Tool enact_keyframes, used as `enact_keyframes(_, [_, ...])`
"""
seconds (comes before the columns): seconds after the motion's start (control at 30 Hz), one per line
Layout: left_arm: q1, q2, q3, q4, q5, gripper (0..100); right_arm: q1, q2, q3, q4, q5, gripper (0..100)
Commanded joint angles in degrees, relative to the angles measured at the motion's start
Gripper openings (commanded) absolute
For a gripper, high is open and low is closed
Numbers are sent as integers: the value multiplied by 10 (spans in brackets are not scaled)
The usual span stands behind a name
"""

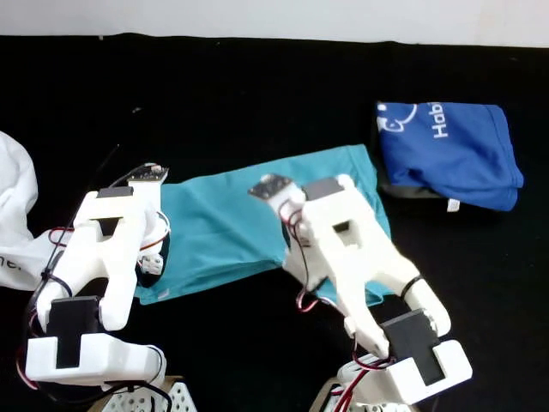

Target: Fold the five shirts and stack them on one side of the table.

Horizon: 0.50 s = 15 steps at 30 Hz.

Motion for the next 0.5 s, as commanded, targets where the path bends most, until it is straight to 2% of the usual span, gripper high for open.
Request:
enact_keyframes(0.0, [-1, 1, 0, -31, 2, 11, 38, -16, -78, -3, -3, 7])
enact_keyframes(0.13, [-1, 1, 0, -31, 2, 11, 88, -14, -59, -102, -3, 7])
enact_keyframes(0.23, [-1, 1, 0, -31, 2, 11, 92, -15, -3, -153, -3, 7])
enact_keyframes(0.47, [-1, 1, 0, -31, 2, 12, 57, -20, 76, -130, -3, 7])
